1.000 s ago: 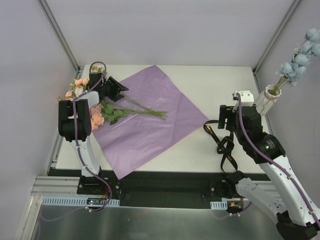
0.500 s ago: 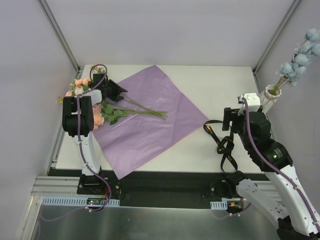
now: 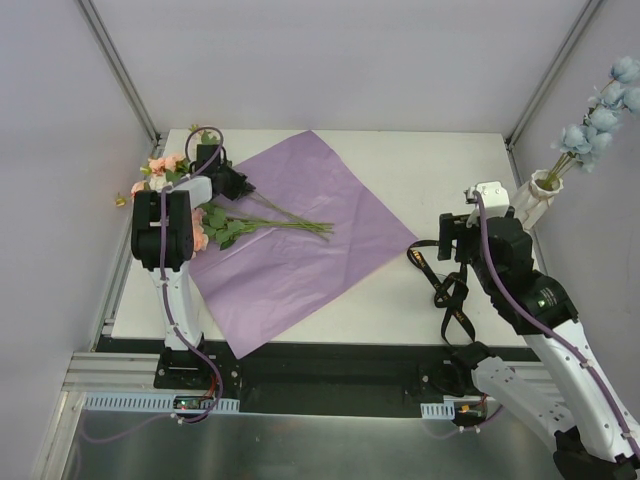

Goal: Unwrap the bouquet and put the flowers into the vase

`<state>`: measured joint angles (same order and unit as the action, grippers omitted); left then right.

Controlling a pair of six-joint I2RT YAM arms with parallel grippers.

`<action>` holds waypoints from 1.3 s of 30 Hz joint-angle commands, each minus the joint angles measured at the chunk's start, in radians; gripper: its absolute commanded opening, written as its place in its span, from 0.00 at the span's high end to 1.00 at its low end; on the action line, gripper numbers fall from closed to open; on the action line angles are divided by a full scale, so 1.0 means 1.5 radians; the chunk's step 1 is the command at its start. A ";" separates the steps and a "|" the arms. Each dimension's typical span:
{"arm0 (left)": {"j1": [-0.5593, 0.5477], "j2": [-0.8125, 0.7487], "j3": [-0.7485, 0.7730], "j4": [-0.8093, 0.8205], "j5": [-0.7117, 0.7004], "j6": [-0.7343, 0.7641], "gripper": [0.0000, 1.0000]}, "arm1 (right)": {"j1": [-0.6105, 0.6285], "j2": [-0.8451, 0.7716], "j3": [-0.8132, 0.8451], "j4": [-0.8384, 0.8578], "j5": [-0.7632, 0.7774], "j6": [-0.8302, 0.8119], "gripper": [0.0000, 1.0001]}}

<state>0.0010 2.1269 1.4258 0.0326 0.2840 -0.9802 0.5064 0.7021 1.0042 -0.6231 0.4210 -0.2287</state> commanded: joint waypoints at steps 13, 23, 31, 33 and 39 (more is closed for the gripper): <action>-0.070 -0.284 0.011 0.005 0.099 0.149 1.00 | 0.002 0.034 0.065 -0.005 -0.161 0.037 0.20; -0.268 -0.393 -0.006 0.037 0.176 0.380 1.00 | 0.002 0.172 0.206 -0.061 -0.334 0.123 0.19; -0.404 -0.472 -0.101 0.063 0.169 0.468 1.00 | 0.015 0.214 0.214 0.012 -0.393 0.232 0.41; -0.432 -0.483 -0.114 0.062 0.145 0.510 1.00 | 0.024 0.215 0.205 0.037 -0.382 0.247 0.47; -0.519 -0.489 -0.129 0.050 0.086 0.557 1.00 | 0.098 0.203 0.153 0.139 -0.219 0.319 0.51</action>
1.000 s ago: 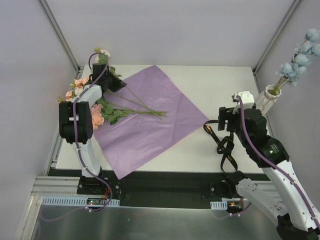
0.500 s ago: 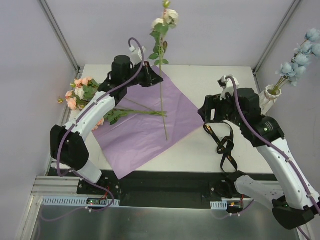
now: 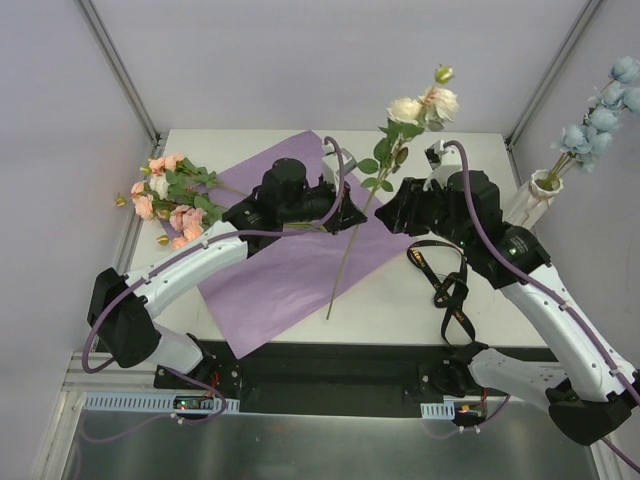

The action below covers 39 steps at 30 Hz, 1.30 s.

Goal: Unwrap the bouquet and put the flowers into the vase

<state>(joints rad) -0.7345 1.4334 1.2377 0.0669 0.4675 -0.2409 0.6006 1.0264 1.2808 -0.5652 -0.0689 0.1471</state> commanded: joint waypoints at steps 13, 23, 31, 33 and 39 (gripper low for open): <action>-0.082 -0.033 0.000 0.001 -0.071 0.108 1.00 | 0.084 -0.003 -0.042 0.101 0.219 0.093 0.67; -0.088 -0.030 0.000 0.000 -0.070 0.110 1.00 | 0.088 0.015 -0.046 0.122 0.181 0.099 0.65; -0.093 -0.027 0.003 -0.001 -0.061 0.104 1.00 | 0.095 0.036 -0.048 0.119 0.158 0.111 0.67; -0.093 -0.028 0.003 -0.001 -0.063 0.105 1.00 | 0.094 0.034 -0.048 0.118 0.156 0.101 0.78; -0.096 -0.035 0.007 -0.014 -0.089 0.105 0.88 | 0.094 0.018 -0.041 0.108 0.212 0.059 0.99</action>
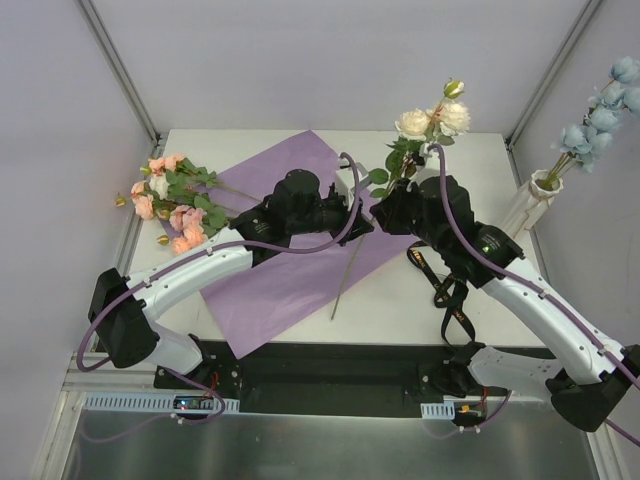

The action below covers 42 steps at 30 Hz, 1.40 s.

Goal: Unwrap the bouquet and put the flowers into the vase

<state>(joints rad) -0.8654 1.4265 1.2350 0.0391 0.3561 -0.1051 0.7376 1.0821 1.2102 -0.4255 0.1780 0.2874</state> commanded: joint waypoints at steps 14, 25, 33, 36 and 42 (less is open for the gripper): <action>-0.008 -0.066 0.004 -0.020 -0.123 0.016 0.30 | -0.053 -0.141 0.184 0.037 0.481 -0.479 0.99; -0.008 -0.052 0.015 -0.022 -0.097 -0.007 0.30 | -0.228 -0.031 0.391 0.239 0.462 -0.692 0.99; -0.008 -0.051 0.017 -0.022 -0.099 -0.005 0.29 | -0.298 0.049 0.423 0.259 0.447 -0.682 0.99; -0.008 -0.049 0.020 -0.023 -0.079 -0.013 0.29 | -0.320 0.066 0.421 0.258 0.444 -0.663 0.99; -0.008 -0.050 0.020 -0.037 -0.085 -0.008 0.29 | -0.360 0.095 0.425 0.224 0.421 -0.592 0.99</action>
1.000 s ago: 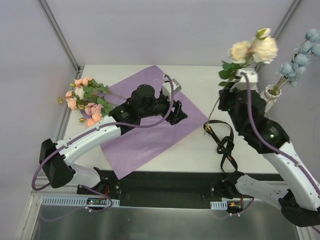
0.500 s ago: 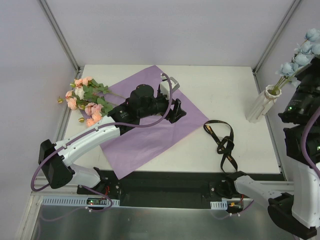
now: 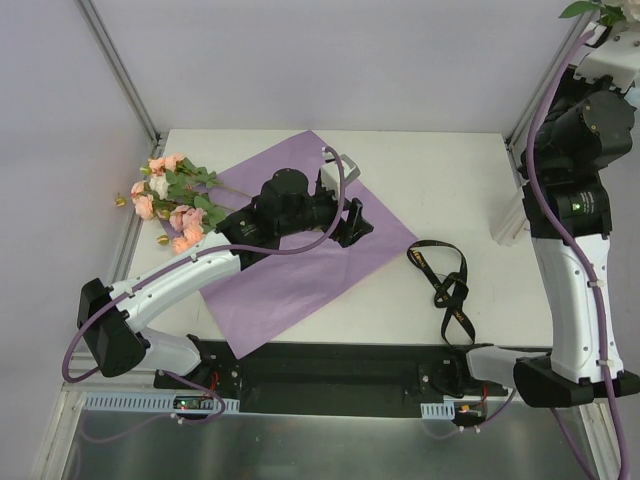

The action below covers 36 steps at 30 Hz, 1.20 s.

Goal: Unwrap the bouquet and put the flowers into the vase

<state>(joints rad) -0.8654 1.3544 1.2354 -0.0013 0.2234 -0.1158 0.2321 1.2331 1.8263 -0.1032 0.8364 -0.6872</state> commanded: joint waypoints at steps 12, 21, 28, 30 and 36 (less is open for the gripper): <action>-0.006 0.024 0.021 -0.011 0.003 0.001 0.29 | -0.066 0.001 -0.032 -0.019 -0.041 0.152 0.99; -0.006 0.036 0.026 -0.010 0.031 -0.016 0.29 | -0.120 0.029 -0.055 -0.022 -0.074 0.199 0.99; -0.006 0.039 0.024 -0.014 0.017 -0.005 0.28 | -0.152 0.071 -0.065 -0.016 -0.093 0.221 0.99; -0.006 0.041 0.025 -0.014 0.024 -0.008 0.28 | -0.152 0.084 -0.076 -0.011 -0.098 0.222 0.99; -0.003 0.047 0.028 -0.018 0.037 -0.011 0.23 | -0.168 0.104 -0.110 -0.005 -0.092 0.220 0.99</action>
<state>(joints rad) -0.8654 1.4181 1.2373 -0.0425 0.2550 -0.1230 0.0067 1.3872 1.6859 -0.1619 0.7048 -0.3775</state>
